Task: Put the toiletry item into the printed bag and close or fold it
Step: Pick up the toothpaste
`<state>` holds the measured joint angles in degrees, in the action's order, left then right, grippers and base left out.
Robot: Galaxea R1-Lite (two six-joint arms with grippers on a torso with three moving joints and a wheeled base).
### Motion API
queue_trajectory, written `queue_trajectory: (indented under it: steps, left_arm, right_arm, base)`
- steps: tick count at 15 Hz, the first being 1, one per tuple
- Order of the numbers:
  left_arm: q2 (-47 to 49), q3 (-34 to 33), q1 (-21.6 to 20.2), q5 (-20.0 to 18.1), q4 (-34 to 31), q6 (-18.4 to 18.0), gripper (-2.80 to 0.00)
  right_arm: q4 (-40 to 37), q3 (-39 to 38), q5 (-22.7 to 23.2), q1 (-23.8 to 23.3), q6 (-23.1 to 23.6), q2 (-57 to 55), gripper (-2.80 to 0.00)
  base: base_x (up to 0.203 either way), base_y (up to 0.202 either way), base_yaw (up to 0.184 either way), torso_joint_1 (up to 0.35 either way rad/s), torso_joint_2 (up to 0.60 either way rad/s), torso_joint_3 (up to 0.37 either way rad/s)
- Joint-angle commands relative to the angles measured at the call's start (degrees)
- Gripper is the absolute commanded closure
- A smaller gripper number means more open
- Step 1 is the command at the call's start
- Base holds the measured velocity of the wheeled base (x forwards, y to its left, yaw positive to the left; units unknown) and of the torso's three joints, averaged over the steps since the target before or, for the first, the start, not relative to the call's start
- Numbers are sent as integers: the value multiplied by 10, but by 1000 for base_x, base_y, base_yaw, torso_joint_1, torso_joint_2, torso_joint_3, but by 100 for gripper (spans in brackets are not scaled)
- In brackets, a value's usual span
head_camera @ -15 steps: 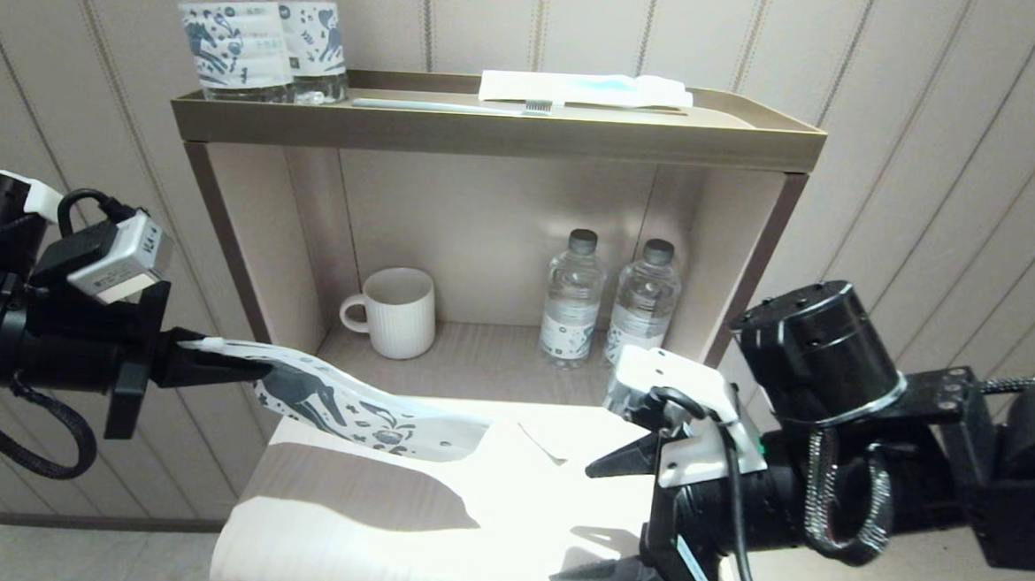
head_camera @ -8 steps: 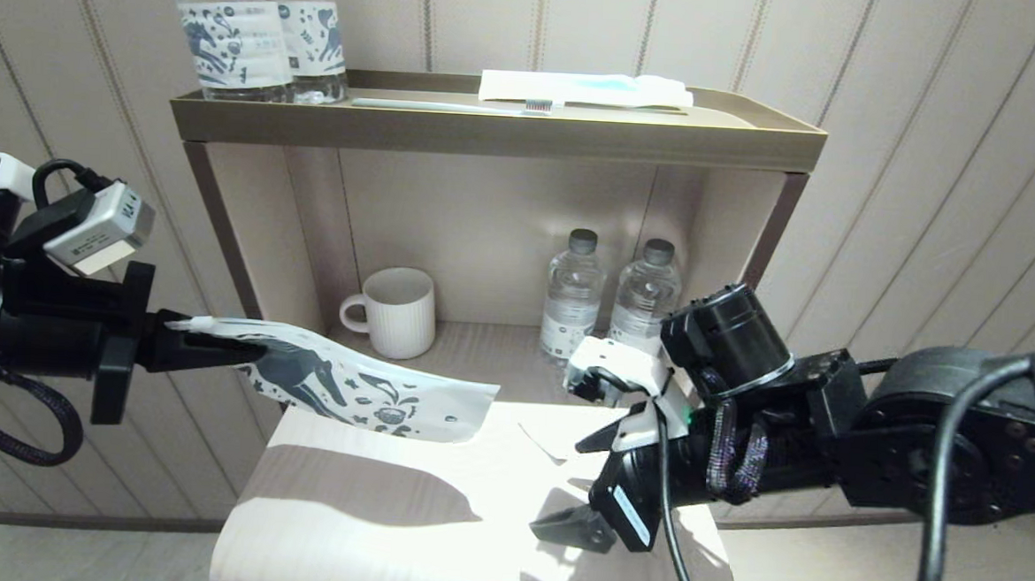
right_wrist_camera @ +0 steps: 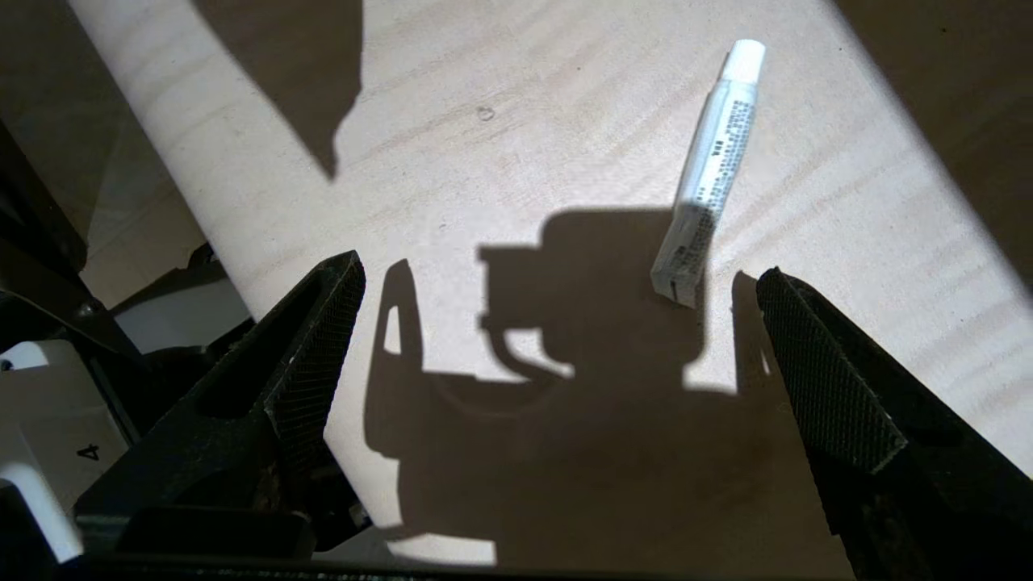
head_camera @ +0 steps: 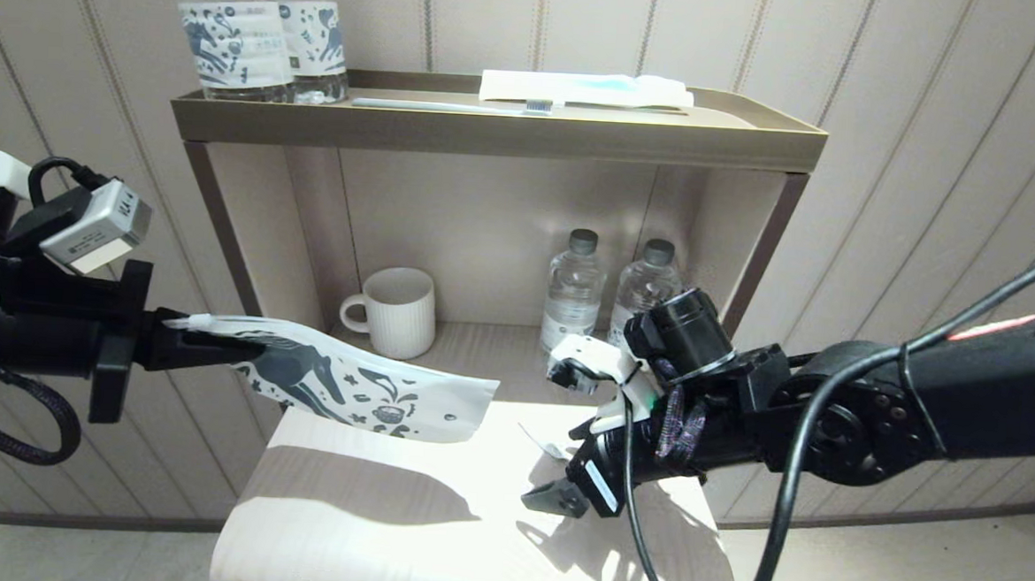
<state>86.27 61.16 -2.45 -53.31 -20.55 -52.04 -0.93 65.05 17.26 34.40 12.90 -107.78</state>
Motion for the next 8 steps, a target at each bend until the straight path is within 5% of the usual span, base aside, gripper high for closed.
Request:
queue_trajectory:
  steps: [1,8]
  left_arm:
    - [1,-2,0,-3,-1,-3,0]
    - [2,-3,1,-3,-1,-5,0]
  right_arm:
    - [0,13,1,-4,1,-24,-280]
    - [-1,50,-2,-17,1,-60,-280]
  base:
    - [0,0,0,0,0,0]
    - [0,0,0,0,0,0]
